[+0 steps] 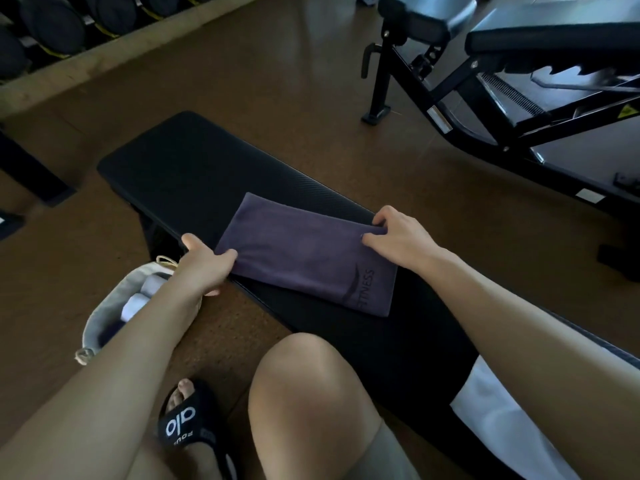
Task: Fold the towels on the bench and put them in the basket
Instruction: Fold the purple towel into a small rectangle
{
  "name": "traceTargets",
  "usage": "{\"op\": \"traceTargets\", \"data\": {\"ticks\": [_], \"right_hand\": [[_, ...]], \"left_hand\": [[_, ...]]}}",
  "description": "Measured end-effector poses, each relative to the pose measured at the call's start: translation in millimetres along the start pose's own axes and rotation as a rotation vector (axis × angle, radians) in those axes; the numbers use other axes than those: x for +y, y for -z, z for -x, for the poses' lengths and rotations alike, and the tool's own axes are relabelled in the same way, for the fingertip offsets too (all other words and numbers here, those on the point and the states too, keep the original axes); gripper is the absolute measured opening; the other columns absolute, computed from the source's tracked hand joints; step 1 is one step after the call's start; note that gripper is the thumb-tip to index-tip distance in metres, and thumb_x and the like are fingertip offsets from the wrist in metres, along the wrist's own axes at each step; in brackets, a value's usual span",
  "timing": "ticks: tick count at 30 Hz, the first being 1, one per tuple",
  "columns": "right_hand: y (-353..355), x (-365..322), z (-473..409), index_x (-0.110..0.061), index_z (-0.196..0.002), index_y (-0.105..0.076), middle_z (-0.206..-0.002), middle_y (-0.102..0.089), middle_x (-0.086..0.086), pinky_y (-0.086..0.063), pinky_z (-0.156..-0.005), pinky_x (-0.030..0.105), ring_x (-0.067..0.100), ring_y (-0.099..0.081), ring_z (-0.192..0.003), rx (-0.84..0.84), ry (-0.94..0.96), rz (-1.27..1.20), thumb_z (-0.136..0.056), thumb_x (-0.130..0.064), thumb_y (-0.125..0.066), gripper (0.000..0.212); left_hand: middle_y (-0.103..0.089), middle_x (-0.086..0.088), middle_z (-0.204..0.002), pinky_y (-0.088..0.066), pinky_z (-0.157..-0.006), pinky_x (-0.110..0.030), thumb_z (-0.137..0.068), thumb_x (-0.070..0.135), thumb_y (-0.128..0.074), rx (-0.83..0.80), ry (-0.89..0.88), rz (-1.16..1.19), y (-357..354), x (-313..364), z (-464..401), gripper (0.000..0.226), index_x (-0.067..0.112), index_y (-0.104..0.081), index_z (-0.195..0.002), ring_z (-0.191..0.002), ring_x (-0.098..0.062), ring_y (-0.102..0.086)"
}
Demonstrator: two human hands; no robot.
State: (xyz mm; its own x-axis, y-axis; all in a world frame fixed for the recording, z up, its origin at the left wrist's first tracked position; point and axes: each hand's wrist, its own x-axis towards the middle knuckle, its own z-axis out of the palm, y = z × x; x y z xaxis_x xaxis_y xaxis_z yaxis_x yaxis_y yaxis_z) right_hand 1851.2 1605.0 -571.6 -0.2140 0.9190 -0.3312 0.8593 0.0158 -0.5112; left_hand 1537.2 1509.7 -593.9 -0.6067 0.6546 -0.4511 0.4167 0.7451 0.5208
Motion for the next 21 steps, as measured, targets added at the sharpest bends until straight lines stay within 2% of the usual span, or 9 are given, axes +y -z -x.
{"op": "traceTargets", "data": {"ticks": [2,4,5,8,11,14,16,18,21], "right_hand": [[-1.1,0.0,0.5,-0.023,-0.113,-0.055,-0.101,-0.063,-0.005,-0.058,-0.076,0.037,0.015,-0.063,-0.09,0.003,-0.004,-0.012,-0.094,-0.035,-0.064,0.024],[-2.0,1.8,1.7,-0.024,-0.11,-0.058,-0.099,-0.063,-0.005,-0.058,-0.076,0.037,0.015,-0.063,-0.089,0.027,-0.003,-0.02,-0.093,-0.032,-0.064,0.02],[-1.6,2.6,2.1,-0.024,-0.109,-0.06,-0.1,-0.063,-0.005,-0.059,-0.078,0.039,0.015,-0.063,-0.09,0.034,-0.001,-0.032,-0.093,-0.03,-0.065,0.018],[2.7,7.3,4.7,-0.023,-0.106,-0.064,-0.103,-0.065,-0.003,-0.06,-0.083,0.043,0.016,-0.064,-0.093,-0.009,-0.016,-0.081,-0.091,-0.025,-0.066,0.015],[6.2,15.7,14.6,-0.02,-0.103,-0.065,-0.102,-0.066,0.001,-0.059,-0.079,0.039,0.016,-0.064,-0.09,-0.073,-0.106,-0.132,-0.089,-0.024,-0.071,0.015],[7.3,23.7,33.1,-0.014,-0.103,-0.064,-0.092,-0.07,0.007,-0.052,-0.058,0.031,0.018,-0.065,-0.072,-0.147,-0.192,-0.175,-0.09,-0.021,-0.073,0.017],[8.6,25.9,46.2,-0.013,-0.106,-0.062,-0.087,-0.071,0.007,-0.048,-0.051,0.027,0.017,-0.064,-0.064,-0.233,-0.23,-0.156,-0.091,-0.021,-0.072,0.02],[12.3,25.4,57.7,-0.014,-0.107,-0.059,-0.087,-0.072,0.008,-0.051,-0.051,0.026,0.016,-0.066,-0.063,-0.321,-0.247,-0.154,-0.091,-0.019,-0.072,0.021],[19.6,21.5,68.2,-0.011,-0.104,-0.06,-0.095,-0.071,0.01,-0.061,-0.064,0.03,0.019,-0.071,-0.075,-0.382,-0.247,-0.224,-0.093,-0.017,-0.07,0.016]], "left_hand": [[-0.064,-0.017,-0.101,-0.063,-0.073,-0.047,-0.084,0.04,-0.064,0.022,-0.013,-0.022,4.9,-0.5,-4.0,0.063,0.001,-0.038,-0.125,-0.08,-0.034,-0.071],[-0.071,-0.015,-0.09,-0.063,-0.072,-0.045,-0.069,0.049,-0.062,0.037,-0.075,-0.091,8.6,-0.9,-9.0,0.061,0.002,-0.06,-0.108,-0.074,-0.031,-0.072],[-0.072,-0.014,-0.086,-0.062,-0.071,-0.043,-0.07,0.047,-0.061,0.032,-0.113,-0.127,10.1,-0.3,-9.1,0.051,0.006,-0.065,-0.1,-0.073,-0.029,-0.071],[-0.068,-0.009,-0.092,-0.059,-0.075,-0.044,-0.086,0.031,-0.063,0.069,-0.247,-0.164,10.9,8.7,-5.2,0.017,0.018,-0.059,-0.097,-0.082,-0.027,-0.068],[-0.059,-0.005,-0.102,-0.051,-0.078,-0.042,-0.093,0.021,-0.06,0.132,-0.436,-0.197,4.8,25.4,-9.1,0.01,0.022,-0.054,-0.1,-0.093,-0.026,-0.059],[-0.058,-0.005,-0.108,-0.047,-0.076,-0.04,-0.095,0.017,-0.058,0.17,-0.554,-0.226,-6.3,44.7,-15.5,0.014,0.023,-0.054,-0.107,-0.095,-0.024,-0.057],[-0.056,-0.008,-0.12,-0.05,-0.081,-0.043,-0.095,0.018,-0.058,0.149,-0.555,-0.299,-11.1,54.7,-15.7,0.028,0.022,-0.052,-0.123,-0.104,-0.027,-0.058],[-0.048,-0.011,-0.132,-0.052,-0.086,-0.047,-0.095,0.021,-0.06,0.121,-0.554,-0.424,-13.7,64.2,-5.6,0.045,0.022,-0.045,-0.137,-0.113,-0.031,-0.056],[-0.05,-0.011,-0.125,-0.052,-0.086,-0.047,-0.09,0.029,-0.065,0.172,-0.814,-0.548,-19.2,79.3,40.3,0.043,0.016,-0.05,-0.128,-0.11,-0.032,-0.055]]}}
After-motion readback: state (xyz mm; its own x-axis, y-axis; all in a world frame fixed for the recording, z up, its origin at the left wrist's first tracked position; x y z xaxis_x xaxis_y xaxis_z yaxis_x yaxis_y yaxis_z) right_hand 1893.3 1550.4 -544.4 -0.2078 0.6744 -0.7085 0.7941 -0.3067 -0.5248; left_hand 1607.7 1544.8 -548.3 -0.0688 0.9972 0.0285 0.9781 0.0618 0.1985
